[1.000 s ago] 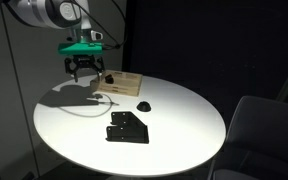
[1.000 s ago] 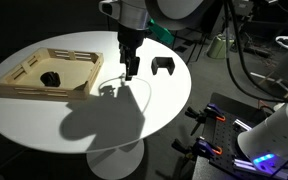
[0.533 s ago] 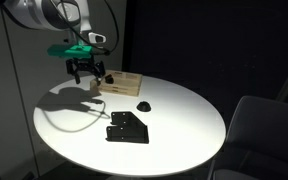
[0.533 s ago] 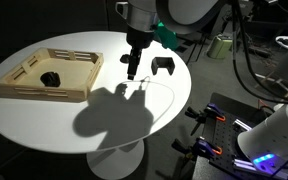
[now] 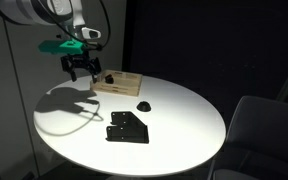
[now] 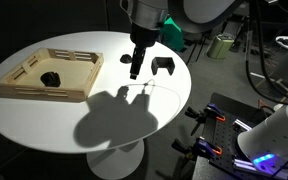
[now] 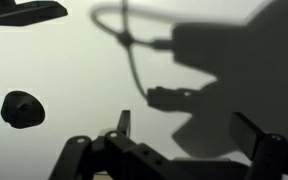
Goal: Move the tray to the left
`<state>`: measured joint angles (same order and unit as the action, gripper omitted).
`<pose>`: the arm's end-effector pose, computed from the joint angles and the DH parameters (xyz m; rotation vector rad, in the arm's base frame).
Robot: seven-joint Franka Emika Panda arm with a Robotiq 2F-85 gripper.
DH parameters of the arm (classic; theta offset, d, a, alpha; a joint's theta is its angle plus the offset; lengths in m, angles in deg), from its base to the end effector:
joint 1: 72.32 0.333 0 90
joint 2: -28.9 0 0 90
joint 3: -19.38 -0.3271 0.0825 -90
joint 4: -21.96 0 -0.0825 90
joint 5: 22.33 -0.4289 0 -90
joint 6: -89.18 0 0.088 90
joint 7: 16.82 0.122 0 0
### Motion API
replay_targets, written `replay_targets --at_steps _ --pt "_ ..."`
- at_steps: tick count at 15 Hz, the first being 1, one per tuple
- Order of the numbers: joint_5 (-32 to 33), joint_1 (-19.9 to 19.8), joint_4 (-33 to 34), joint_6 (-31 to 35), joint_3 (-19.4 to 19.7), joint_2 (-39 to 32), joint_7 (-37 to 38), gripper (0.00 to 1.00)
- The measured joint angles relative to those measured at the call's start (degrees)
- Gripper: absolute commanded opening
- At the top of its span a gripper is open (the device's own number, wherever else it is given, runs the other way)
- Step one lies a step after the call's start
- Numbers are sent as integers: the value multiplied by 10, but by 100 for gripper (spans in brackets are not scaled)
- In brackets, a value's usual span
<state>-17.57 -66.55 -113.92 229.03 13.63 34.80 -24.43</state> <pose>0.5271 0.1064 0.3491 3.0077 0.5990 0.2669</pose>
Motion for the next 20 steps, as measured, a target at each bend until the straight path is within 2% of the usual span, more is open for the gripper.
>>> replay_targets --at_steps 3,5,12,15,20 --pt "0 0 -1 0 0 -1 1 100" --pt "2 -2 -1 0 1 -3 27 100" --pt "84 -6 -4 -2 -8 1 266 100" --pt "75 -4 -11 -33 -16 18 285 100" --pt "-19 7 -31 -98 -18 81 251 100"
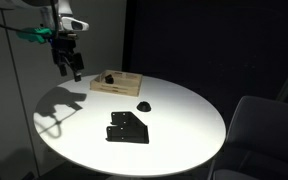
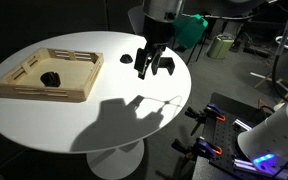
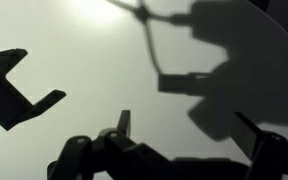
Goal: Move the tray to the left
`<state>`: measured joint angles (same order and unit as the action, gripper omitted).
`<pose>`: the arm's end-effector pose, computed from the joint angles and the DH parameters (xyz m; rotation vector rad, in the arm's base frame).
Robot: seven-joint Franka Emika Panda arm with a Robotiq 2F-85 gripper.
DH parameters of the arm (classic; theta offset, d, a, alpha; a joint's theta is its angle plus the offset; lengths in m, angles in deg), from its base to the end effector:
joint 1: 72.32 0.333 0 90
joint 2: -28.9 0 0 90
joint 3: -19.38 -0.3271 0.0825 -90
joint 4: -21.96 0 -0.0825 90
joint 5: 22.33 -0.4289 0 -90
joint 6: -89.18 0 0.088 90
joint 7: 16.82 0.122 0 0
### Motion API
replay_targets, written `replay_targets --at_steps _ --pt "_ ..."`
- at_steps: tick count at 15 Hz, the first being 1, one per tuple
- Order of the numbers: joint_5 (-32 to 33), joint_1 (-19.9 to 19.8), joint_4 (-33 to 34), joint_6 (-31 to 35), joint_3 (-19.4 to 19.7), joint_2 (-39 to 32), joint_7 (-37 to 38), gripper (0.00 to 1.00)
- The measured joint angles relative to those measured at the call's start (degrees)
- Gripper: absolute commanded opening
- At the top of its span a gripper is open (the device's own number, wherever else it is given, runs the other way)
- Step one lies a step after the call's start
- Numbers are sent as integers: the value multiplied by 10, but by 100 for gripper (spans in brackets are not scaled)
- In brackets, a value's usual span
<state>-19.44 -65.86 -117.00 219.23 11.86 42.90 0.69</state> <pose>0.4841 0.1181 0.3776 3.0914 -0.0515 0.1585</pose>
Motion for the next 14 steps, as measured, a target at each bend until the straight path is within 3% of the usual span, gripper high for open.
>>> replay_targets --at_steps 5,14 --pt "-50 -2 -7 -95 13 67 -48 100" --pt "-29 -39 2 -247 43 123 -103 100"
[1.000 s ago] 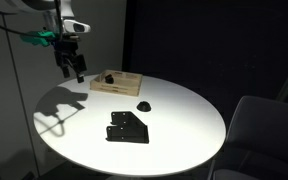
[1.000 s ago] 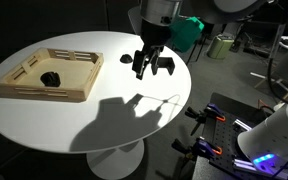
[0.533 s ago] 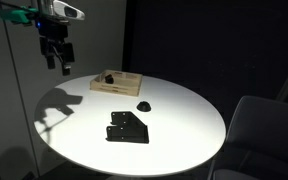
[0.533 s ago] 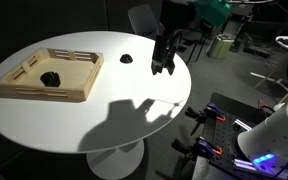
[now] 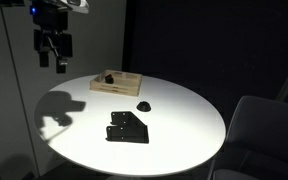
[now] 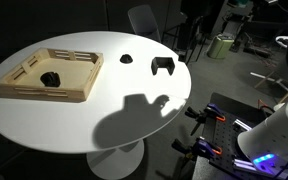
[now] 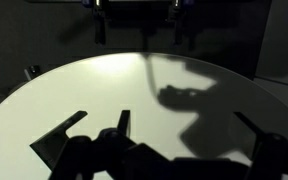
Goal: Move the tray to the left
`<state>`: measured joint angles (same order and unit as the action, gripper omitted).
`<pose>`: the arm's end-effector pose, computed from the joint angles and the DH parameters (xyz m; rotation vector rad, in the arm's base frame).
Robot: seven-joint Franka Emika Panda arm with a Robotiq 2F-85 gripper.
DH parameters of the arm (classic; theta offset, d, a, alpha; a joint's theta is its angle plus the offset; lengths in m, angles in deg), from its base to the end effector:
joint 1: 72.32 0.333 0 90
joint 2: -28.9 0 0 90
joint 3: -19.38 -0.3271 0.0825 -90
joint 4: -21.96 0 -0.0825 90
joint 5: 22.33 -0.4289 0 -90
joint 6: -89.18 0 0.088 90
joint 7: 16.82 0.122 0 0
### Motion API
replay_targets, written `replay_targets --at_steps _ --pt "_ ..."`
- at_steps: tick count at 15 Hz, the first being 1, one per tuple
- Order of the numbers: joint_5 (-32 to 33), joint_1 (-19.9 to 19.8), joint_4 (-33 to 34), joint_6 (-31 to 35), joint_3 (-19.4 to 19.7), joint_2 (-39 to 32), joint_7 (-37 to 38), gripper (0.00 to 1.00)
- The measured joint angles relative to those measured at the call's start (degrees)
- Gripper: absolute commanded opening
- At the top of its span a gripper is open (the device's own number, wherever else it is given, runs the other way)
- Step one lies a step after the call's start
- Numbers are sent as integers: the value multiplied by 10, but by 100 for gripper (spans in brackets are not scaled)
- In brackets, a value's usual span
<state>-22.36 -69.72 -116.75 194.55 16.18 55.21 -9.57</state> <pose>0.4272 0.0437 0.4435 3.0979 -0.0508 -0.1859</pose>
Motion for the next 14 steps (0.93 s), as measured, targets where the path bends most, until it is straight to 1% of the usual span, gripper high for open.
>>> replay_targets --at_steps 5,7,14 --pt "32 -12 24 -33 8 13 -30 100" --pt "42 -13 28 -33 9 16 -36 100" --pt "43 -13 28 -33 9 19 -38 100"
